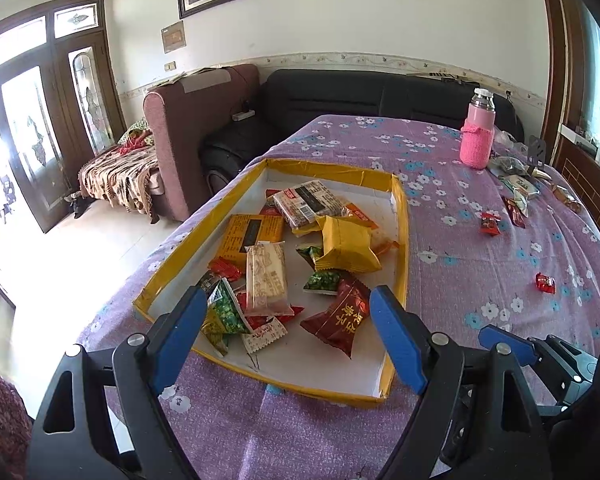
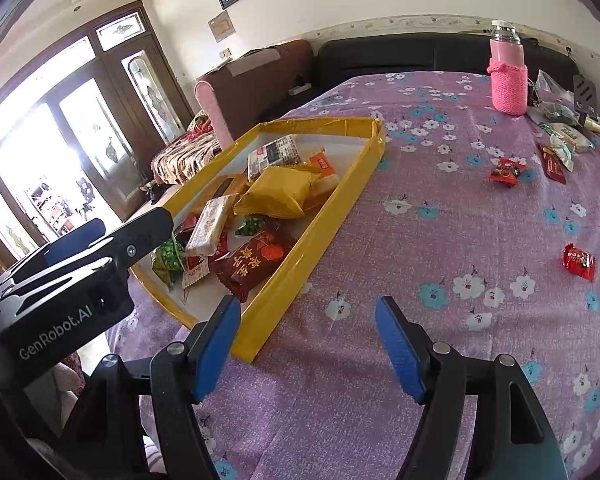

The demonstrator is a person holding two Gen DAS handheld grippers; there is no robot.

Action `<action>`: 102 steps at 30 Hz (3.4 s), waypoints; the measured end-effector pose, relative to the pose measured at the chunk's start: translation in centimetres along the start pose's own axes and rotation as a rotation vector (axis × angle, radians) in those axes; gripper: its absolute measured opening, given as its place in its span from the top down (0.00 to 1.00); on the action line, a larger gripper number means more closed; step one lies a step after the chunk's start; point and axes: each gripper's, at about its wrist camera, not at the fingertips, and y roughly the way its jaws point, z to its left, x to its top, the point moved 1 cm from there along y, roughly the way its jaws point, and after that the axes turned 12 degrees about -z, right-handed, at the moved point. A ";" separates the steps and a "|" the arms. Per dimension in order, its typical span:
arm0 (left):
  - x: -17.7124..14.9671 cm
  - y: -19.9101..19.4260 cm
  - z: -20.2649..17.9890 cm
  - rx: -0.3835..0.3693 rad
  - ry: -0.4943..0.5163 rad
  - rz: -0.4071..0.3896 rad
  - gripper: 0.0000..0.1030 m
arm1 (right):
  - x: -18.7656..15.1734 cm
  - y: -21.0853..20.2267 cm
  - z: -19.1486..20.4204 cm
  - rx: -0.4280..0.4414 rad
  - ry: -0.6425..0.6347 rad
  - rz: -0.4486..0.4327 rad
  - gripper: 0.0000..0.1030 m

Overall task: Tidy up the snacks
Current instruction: 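Move both tools back toward the candies on the cloth, then grasp the red chocolate bar with the right tool while the left grasps a red candy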

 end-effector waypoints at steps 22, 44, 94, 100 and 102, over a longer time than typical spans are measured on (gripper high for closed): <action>-0.2 0.8 -2.6 -0.189 -0.001 0.043 0.18 | 4.4 -2.5 -14.9 -0.205 0.255 -0.009 0.30; -1.0 4.2 -2.9 -0.270 -0.036 0.123 0.18 | 11.3 12.3 -21.6 -0.224 0.311 0.193 0.70; 0.5 2.4 -9.5 -0.340 0.044 0.132 0.18 | 5.4 4.8 -21.4 -0.377 0.057 0.097 0.72; 1.9 6.4 -13.3 -0.438 0.030 0.214 0.18 | 5.8 3.4 -24.6 -0.318 0.216 0.069 0.73; 2.5 8.4 -15.5 -0.422 0.080 0.227 0.19 | 5.8 3.0 -25.6 -0.288 0.276 0.066 0.73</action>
